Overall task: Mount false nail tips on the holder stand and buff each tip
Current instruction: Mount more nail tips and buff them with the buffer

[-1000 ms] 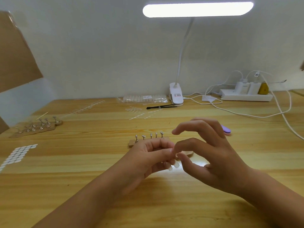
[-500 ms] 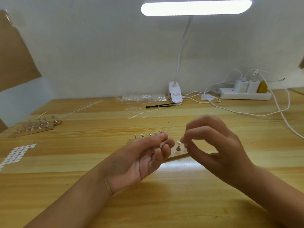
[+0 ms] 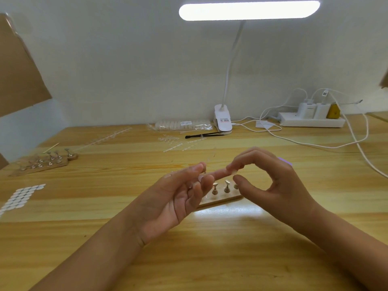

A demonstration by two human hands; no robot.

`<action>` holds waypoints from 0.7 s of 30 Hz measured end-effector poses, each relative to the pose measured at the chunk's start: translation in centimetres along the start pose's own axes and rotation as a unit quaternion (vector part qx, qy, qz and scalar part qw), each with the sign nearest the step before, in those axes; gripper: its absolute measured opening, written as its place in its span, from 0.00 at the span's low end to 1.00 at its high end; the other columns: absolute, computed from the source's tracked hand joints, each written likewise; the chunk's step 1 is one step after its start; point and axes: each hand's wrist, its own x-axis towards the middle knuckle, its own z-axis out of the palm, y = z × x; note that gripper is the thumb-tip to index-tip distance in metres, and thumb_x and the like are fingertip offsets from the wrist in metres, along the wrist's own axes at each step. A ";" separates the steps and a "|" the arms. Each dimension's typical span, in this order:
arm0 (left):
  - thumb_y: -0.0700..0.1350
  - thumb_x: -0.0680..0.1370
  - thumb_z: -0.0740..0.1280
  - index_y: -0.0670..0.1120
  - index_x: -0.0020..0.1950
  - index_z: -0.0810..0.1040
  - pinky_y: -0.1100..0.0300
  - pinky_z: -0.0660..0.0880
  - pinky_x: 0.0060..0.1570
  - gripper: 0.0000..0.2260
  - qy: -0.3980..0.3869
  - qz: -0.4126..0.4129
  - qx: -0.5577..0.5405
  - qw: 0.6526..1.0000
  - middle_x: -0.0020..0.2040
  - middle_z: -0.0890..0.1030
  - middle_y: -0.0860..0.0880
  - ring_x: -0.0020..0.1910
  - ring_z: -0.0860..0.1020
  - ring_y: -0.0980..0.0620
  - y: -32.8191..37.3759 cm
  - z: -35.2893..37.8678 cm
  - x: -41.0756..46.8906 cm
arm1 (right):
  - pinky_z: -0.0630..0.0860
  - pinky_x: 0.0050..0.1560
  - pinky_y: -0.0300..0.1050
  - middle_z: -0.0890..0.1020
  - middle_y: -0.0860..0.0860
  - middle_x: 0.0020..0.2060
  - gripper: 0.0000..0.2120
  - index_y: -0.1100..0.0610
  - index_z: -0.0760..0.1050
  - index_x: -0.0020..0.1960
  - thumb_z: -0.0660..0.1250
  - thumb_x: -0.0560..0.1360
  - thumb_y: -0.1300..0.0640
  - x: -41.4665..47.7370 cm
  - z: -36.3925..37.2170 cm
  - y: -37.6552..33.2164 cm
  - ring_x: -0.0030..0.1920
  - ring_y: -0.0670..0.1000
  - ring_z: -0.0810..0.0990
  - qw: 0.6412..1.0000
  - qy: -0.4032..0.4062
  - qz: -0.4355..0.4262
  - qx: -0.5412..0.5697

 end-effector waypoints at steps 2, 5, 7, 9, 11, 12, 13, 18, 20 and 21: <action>0.38 0.63 0.83 0.40 0.42 0.85 0.67 0.80 0.34 0.11 -0.002 0.001 -0.004 1.000 0.63 0.79 0.34 0.39 0.84 0.54 0.1 0.0 0.0 | 0.75 0.54 0.56 0.81 0.44 0.45 0.06 0.53 0.80 0.49 0.70 0.74 0.52 0.1 0.1 0.3 0.50 0.49 0.80 1.000 0.009 -0.008 -0.028; 0.38 0.64 0.82 0.39 0.43 0.85 0.67 0.80 0.35 0.10 -0.007 -0.001 -0.016 1.000 0.65 0.77 0.32 0.40 0.84 0.54 0.2 0.0 -0.1 | 0.74 0.54 0.46 0.80 0.44 0.45 0.05 0.52 0.80 0.49 0.71 0.74 0.55 0.1 0.3 0.7 0.50 0.49 0.79 0.998 0.015 -0.006 -0.054; 0.38 0.65 0.82 0.40 0.42 0.86 0.67 0.80 0.35 0.10 -0.005 -0.001 -0.015 1.000 0.65 0.77 0.32 0.40 0.84 0.54 0.1 -0.1 0.0 | 0.73 0.52 0.40 0.80 0.43 0.44 0.07 0.52 0.80 0.49 0.73 0.73 0.59 0.1 0.3 0.8 0.49 0.48 0.79 0.998 0.017 -0.004 -0.065; 0.39 0.67 0.81 0.40 0.43 0.87 0.68 0.80 0.35 0.08 0.011 0.015 0.007 1.000 0.64 0.78 0.34 0.39 0.84 0.55 0.0 -0.1 0.1 | 0.72 0.51 0.38 0.80 0.43 0.44 0.09 0.51 0.80 0.50 0.74 0.72 0.62 0.0 0.4 0.8 0.48 0.48 0.78 0.998 0.020 0.001 -0.066; 0.42 0.70 0.77 0.40 0.48 0.87 0.70 0.79 0.35 0.09 0.050 0.059 0.028 0.997 0.60 0.82 0.37 0.38 0.83 0.57 0.0 -0.2 0.3 | 0.73 0.51 0.40 0.80 0.42 0.44 0.10 0.51 0.80 0.50 0.74 0.72 0.62 0.0 0.5 0.8 0.48 0.47 0.78 0.998 0.022 0.013 -0.055; 0.42 0.72 0.75 0.38 0.51 0.86 0.70 0.79 0.34 0.11 0.076 0.086 0.021 0.993 0.56 0.83 0.39 0.38 0.82 0.57 0.1 -0.4 0.4 | 0.74 0.52 0.42 0.80 0.43 0.45 0.10 0.52 0.80 0.51 0.73 0.72 0.63 -0.1 0.6 0.9 0.48 0.47 0.78 0.998 0.019 0.021 -0.051; 0.42 0.73 0.75 0.37 0.52 0.85 0.70 0.79 0.34 0.11 0.104 0.113 0.003 0.988 0.53 0.84 0.42 0.38 0.82 0.57 0.3 -0.6 0.5 | 0.75 0.54 0.46 0.80 0.44 0.45 0.10 0.52 0.81 0.52 0.73 0.72 0.63 -0.1 0.7 0.9 0.48 0.47 0.78 0.998 0.012 0.029 -0.052; 0.39 0.71 0.71 0.39 0.51 0.78 0.70 0.79 0.34 0.10 0.201 0.186 -0.096 0.957 0.46 0.83 0.45 0.37 0.81 0.56 1.4 -1.4 0.8 | 0.72 0.58 0.61 0.81 0.45 0.48 0.08 0.53 0.82 0.53 0.72 0.74 0.60 0.0 1.8 1.3 0.53 0.49 0.78 0.992 -0.048 0.053 -0.101; 0.39 0.70 0.72 0.40 0.48 0.78 0.70 0.79 0.34 0.09 0.218 0.182 -0.108 0.953 0.43 0.81 0.46 0.35 0.80 0.56 1.2 -1.6 0.9 | 0.70 0.61 0.60 0.80 0.45 0.50 0.07 0.53 0.82 0.52 0.73 0.74 0.59 0.1 2.2 1.3 0.56 0.50 0.76 0.991 -0.063 0.065 -0.101; 0.39 0.70 0.72 0.40 0.48 0.78 0.70 0.79 0.34 0.09 0.224 0.177 -0.113 0.952 0.42 0.81 0.46 0.35 0.79 0.56 1.1 -1.6 1.0 | 0.69 0.62 0.59 0.79 0.45 0.50 0.07 0.52 0.82 0.51 0.73 0.74 0.59 0.1 2.4 1.2 0.57 0.50 0.75 0.990 -0.070 0.072 -0.098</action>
